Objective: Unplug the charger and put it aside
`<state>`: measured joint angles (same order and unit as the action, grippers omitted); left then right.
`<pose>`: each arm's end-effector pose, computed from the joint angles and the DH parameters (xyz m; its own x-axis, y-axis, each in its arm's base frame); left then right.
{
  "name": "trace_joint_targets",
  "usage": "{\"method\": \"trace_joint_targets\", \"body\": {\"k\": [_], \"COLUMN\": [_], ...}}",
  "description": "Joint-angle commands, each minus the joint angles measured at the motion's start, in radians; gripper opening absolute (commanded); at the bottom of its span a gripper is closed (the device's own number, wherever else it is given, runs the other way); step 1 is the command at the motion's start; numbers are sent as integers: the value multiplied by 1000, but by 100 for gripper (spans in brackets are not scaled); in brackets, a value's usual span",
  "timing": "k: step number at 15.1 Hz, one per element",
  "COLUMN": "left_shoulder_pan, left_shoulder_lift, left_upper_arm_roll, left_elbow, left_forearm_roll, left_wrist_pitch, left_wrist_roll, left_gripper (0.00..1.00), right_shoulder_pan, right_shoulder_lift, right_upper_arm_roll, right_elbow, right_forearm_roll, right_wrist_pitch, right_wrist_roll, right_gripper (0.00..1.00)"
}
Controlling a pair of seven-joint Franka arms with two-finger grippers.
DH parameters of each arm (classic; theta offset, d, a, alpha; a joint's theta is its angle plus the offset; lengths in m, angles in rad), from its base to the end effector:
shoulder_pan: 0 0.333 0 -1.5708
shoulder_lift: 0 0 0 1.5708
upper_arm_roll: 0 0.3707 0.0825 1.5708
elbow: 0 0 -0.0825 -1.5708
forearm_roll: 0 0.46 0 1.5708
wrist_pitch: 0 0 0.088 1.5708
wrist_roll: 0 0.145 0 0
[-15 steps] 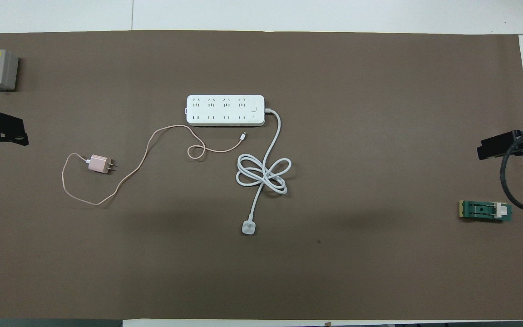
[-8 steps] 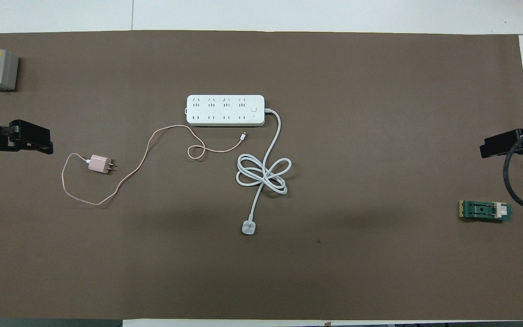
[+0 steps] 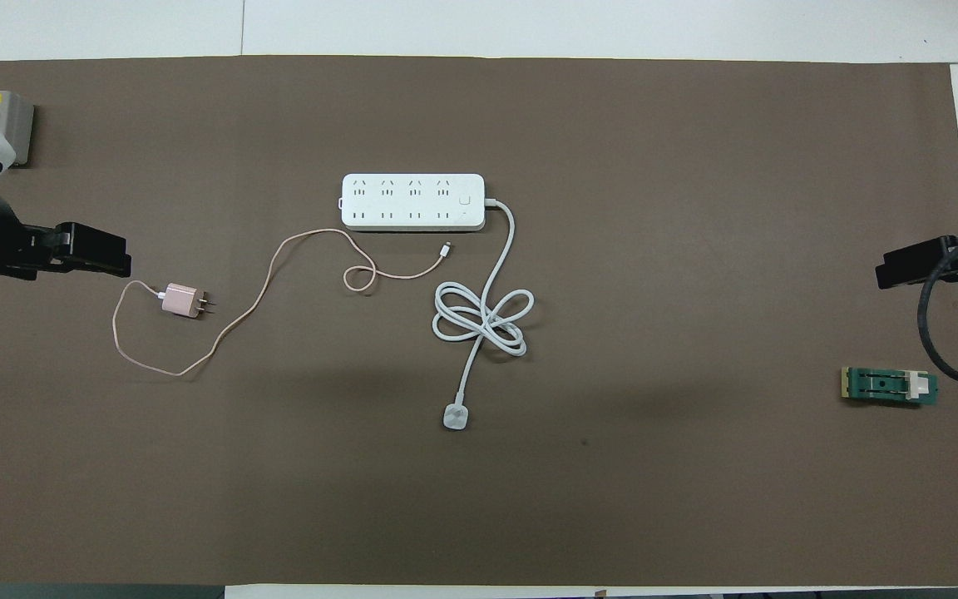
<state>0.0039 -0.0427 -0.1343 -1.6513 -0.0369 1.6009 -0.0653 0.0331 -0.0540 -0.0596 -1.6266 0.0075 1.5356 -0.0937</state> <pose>0.6103 -0.0869 0.6261 0.9979 -0.0638 -0.0101 -0.0635 -0.9975 0.0306 0.6049 -0.0159 0.6411 0.9971 0.0676 -0.0359 0.0672 -0.9976 -0.0141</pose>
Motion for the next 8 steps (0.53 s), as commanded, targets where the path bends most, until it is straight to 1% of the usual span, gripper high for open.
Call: {"method": "trace_joint_targets", "body": {"k": [1,4,8], "left_shoulder_pan": [-16,-16,-16], "left_shoulder_lift": [-26,-26,-26], "left_upper_arm_roll": [18,18,18], "left_elbow": [-31,-30,-21], "left_forearm_roll": [0,28,26], "left_wrist_pitch": [17,2,-39], "left_wrist_roll": [24,21,15], "left_gripper": [100,100,100], "right_shoulder_pan": [-5,-5,-5], "right_shoulder_lift": [-17,-17,-17], "right_upper_arm_roll": [11,9,11], "right_elbow": [-18,-18,-18], "right_forearm_roll": [-17,-17,-17], "right_wrist_pitch": [18,30,32], "right_wrist_roll": [2,2,2], "right_gripper": [100,100,100]}}
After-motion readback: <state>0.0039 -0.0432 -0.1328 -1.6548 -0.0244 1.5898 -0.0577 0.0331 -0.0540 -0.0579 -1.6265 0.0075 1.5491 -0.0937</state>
